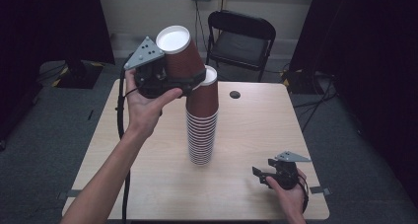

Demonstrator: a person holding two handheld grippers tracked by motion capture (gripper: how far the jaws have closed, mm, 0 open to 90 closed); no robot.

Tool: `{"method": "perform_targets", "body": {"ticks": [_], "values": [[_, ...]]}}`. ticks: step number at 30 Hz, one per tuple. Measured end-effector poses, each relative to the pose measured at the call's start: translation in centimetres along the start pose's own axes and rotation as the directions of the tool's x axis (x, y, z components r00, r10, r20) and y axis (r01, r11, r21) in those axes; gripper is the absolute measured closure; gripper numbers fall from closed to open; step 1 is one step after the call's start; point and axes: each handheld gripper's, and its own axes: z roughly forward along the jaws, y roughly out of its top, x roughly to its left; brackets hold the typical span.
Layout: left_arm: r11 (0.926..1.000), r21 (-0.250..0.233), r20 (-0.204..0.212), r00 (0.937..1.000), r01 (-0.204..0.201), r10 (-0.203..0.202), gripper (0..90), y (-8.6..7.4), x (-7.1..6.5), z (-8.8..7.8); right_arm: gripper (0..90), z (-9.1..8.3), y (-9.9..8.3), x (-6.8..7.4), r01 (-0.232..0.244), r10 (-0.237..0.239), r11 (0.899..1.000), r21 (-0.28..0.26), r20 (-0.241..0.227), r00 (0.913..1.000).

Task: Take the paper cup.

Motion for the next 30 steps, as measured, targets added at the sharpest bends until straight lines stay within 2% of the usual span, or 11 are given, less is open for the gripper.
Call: {"method": "perform_targets", "body": {"ticks": [13,18,21,27,30], "values": [[0.9993,-0.002,-0.007,0.9993,0.038,-0.038,10.4,-0.8,1.2,-2.1,23.9,0.1,0.0,0.0,-0.005,0.005,1.000,0.004,-0.003,1.0000],[0.9995,0.001,-0.026,0.9992,0.031,-0.031,10.4,-1.5,1.6,-2.9,26.0,0.0,0.0,0.1,-0.002,0.002,1.000,0.001,-0.004,1.0000],[0.9992,0.008,-0.021,0.9991,0.038,-0.038,10.4,-1.9,1.9,-3.3,26.4,0.0,0.0,0.3,0.006,-0.006,1.000,0.002,-0.006,1.0000],[0.9992,0.038,-0.064,0.9979,0.013,-0.011,10.4,-2.8,2.1,-4.3,26.6,-0.1,0.0,0.4,0.012,-0.012,1.000,-0.004,0.004,0.9999],[0.9980,0.061,-0.078,0.9969,0.017,-0.012,10.4,-3.6,2.2,-4.7,27.3,-0.2,0.0,0.5,0.017,-0.017,1.000,-0.012,0.009,0.9998]]}}
